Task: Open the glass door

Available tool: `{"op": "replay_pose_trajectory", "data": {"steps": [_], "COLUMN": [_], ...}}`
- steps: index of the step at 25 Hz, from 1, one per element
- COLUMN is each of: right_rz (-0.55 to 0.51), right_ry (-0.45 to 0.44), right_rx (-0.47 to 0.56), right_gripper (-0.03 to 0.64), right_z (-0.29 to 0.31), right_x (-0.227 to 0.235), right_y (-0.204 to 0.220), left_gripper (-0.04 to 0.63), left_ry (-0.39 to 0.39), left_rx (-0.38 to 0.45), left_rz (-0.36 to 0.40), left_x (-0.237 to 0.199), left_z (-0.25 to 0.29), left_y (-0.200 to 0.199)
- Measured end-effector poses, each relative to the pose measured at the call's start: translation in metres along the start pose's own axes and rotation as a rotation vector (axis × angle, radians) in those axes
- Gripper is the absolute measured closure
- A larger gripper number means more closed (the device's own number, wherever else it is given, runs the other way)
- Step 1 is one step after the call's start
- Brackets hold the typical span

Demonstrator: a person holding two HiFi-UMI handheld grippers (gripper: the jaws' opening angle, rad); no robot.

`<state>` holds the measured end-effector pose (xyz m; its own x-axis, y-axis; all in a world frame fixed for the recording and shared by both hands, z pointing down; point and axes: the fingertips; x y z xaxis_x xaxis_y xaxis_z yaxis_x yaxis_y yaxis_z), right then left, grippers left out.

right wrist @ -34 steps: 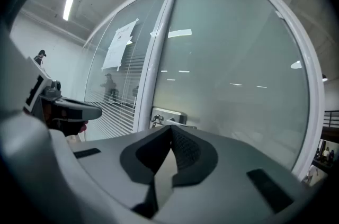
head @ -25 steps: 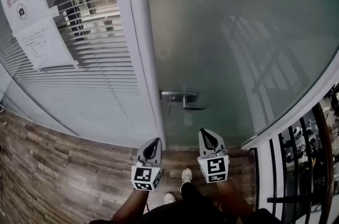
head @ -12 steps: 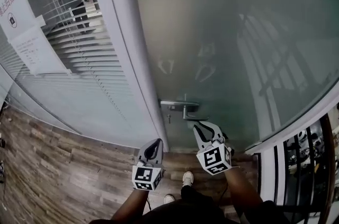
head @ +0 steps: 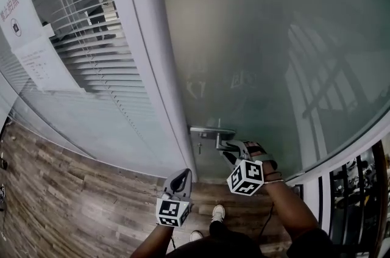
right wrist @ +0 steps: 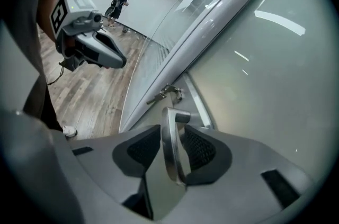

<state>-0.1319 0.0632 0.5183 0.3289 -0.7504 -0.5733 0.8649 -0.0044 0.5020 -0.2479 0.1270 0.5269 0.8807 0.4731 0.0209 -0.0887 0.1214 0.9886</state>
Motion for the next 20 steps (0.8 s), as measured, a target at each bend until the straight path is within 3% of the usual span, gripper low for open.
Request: {"op": "replay_pose_trajectory", "data": {"steps": [8, 14, 15, 17, 20], "right_rz": [-0.129, -0.139, -0.135, -0.108, -0.076], "right_ry": [-0.103, -0.147, -0.14, -0.133, -0.169], "right_rx": [-0.114, -0.136, -0.132, -0.117, -0.114], "right_gripper": [0.486, 0.486, 0.495, 0.577, 0.588], "right_z": [0.037, 0.048, 0.05, 0.051, 0.049], "right_x": [-0.009, -0.021, -0.019, -0.014, -0.013], "right_y": [0.011, 0.016, 0.014, 0.011, 0.011], "left_gripper": [0.594, 0.594, 0.594, 0.594, 0.594], "left_ry": [0.011, 0.021, 0.02, 0.018, 0.026], "left_rx": [-0.003, -0.01, -0.009, -0.008, -0.012], "left_rz": [-0.013, -0.015, -0.015, -0.02, -0.033], "left_x": [0.0, 0.002, 0.001, 0.001, 0.007], "left_z": [0.013, 0.014, 0.015, 0.016, 0.018], "left_y": [0.004, 0.005, 0.005, 0.006, 0.009]}}
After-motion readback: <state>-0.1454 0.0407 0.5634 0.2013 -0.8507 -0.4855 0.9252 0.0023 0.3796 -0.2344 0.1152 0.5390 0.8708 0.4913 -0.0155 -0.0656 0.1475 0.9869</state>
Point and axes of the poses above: the fingertips, and each gripper's own axes: z forward along the fingers, x to its right, y out of its underside, and after that the axes turned 5 degrees about z, right-handed
